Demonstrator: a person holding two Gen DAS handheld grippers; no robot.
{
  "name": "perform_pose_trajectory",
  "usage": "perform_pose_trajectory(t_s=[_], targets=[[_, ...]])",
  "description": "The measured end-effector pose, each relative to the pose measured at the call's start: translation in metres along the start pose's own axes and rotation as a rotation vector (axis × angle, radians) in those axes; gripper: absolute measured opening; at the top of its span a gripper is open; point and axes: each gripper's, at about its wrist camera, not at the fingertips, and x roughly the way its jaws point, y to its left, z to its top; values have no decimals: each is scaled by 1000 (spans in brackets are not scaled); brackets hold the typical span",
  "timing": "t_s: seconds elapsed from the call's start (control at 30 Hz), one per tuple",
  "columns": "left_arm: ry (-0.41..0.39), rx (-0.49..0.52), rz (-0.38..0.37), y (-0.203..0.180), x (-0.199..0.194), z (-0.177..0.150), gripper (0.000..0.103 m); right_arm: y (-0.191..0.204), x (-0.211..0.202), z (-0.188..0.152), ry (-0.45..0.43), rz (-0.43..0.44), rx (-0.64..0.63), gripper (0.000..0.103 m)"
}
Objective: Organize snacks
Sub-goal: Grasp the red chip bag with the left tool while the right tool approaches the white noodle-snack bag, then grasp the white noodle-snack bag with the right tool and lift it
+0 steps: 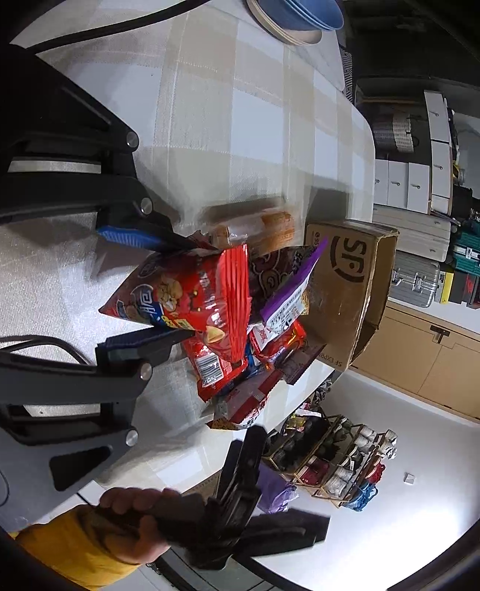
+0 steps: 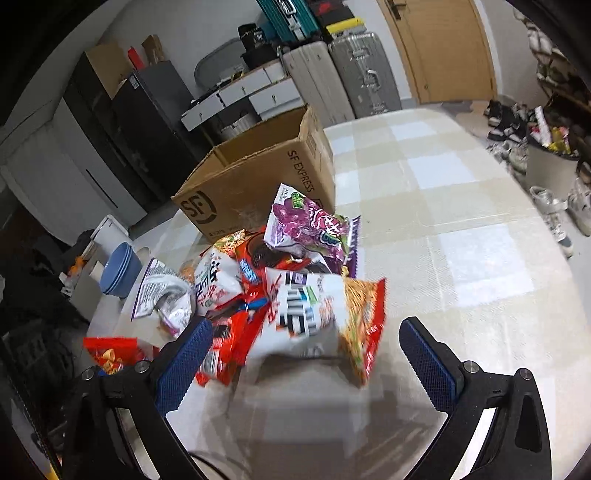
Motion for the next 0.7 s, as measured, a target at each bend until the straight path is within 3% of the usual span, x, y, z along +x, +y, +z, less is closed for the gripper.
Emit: perform_pose_trajectory(t_s=[0.33, 0.47, 0.63, 0.7], targets=[[17, 15, -17, -3, 7, 1, 35, -24, 49, 13, 117, 37, 97, 102], [23, 17, -12, -4, 10, 0, 35, -20, 52, 13, 104, 28, 73, 101], [30, 19, -6, -6, 12, 0, 35, -16, 54, 12, 94, -1, 42, 94], [31, 20, -6, -7, 12, 0, 35, -17, 52, 11, 84, -14, 40, 81]])
